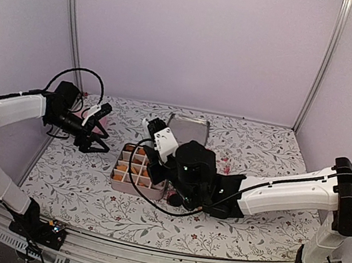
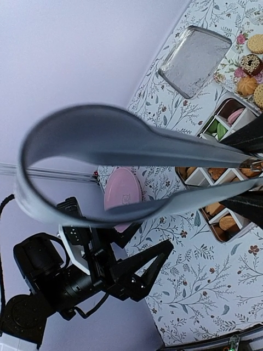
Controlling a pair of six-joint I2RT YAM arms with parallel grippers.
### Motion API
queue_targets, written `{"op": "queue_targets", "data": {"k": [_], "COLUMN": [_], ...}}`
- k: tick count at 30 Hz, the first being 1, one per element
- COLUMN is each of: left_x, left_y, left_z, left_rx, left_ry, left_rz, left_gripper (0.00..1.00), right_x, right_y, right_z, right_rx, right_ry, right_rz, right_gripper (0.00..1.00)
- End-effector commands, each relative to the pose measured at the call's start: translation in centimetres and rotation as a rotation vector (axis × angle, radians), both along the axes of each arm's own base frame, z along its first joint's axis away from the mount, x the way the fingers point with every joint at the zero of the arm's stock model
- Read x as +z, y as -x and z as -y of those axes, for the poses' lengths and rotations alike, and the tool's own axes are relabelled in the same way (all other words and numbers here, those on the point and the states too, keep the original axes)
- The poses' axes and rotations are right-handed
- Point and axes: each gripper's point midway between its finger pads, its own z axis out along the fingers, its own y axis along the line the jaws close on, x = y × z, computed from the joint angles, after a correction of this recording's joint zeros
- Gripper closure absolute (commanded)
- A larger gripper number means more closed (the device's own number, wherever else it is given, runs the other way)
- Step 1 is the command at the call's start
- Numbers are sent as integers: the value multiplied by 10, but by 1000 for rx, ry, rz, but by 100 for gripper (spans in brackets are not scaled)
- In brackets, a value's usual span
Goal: Pack the cookies
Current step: Adjust the fake cookies in the empty pocket of the box.
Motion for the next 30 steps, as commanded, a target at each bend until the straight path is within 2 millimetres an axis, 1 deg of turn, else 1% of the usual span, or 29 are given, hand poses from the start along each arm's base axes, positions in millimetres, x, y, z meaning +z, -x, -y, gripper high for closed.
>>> {"op": "queue_targets", "data": {"k": [1,8,21,22,24,25,26,28,30], "left_x": [10,10,11,11,10,10,11,11,11], "left_y": [-4,-3,-4,-4,-4,-4,-4,-4,-5], "left_z": [-3,-4,-4,-3,-4,-3,-4,-4,-3], "left_rx": [14,13,14,13,15,15,15,15,16], "left_ry": [3,-1,0,0,0,0,0,0,-1], "left_rz": [20,24,25,26,24,23,27,25,28], "left_gripper": [15,15,14,14,14,14,14,14,14], "right_x": [2,-11,-24,-26,-26,-25,-23,-17,-10], "right_y": [-8,-11,-13,-12,-14,-13,-14,-13,-13], "right_z": [2,2,6,6,8,8,8,9,10], "right_rx": [-1,-2,-8,-8,-13,-13,-14,-8,-8], "right_ry": [-69,-55,-39,-34,-33,-36,-41,-53,-67], "right_rz": [-41,-67,-93,-94,-94,-94,-94,-90,-85], "right_gripper": [100,100,100,96,80,73,68,61,59]}}
